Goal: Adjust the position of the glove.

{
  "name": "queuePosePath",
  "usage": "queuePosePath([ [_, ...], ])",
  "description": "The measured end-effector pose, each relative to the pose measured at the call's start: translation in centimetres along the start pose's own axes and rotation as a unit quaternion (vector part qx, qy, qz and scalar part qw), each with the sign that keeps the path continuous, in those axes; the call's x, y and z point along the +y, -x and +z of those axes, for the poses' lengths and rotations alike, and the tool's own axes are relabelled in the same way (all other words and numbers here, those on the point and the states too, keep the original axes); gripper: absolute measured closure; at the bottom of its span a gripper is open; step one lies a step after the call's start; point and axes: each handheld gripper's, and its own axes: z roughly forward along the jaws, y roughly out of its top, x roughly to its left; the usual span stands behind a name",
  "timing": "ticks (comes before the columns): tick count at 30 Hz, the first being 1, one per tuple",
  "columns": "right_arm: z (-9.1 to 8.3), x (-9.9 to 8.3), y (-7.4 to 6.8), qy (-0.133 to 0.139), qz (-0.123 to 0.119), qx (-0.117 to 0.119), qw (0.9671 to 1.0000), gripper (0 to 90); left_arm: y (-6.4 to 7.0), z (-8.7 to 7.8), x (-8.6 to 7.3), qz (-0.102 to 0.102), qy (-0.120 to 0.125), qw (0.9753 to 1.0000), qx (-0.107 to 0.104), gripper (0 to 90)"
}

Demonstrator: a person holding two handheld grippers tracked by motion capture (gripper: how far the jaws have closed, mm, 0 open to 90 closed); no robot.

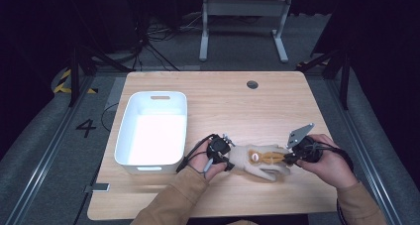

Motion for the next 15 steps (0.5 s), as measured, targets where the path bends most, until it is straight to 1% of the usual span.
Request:
queuePosePath([
  [2,-0.30,0.07,0.01,0.007,0.001,-0.008,0.9999,84.4,0.04,-0.03,0.00,0.002,0.001,1.0000,-0.002,79.9],
  [5,-0.52,0.15,0.05,0.015,0.005,-0.017,0.9997,84.4,0.10,-0.12,-0.01,0.003,0.001,1.0000,0.000,85.0],
  [6,-0.62,0.18,0.10,0.018,0.003,-0.019,0.9997,84.4,0.14,-0.12,-0.01,0.005,0.000,1.0000,0.002,86.0],
  [10,-0.78,0.39,0.07,0.022,0.001,-0.023,0.9995,84.4,0.33,-0.22,-0.02,0.012,0.000,0.9999,0.009,88.1],
  [15,-1.08,0.48,0.28,0.036,0.002,-0.038,0.9986,84.5,0.79,-0.62,0.02,0.018,0.006,0.9997,0.016,88.9],
])
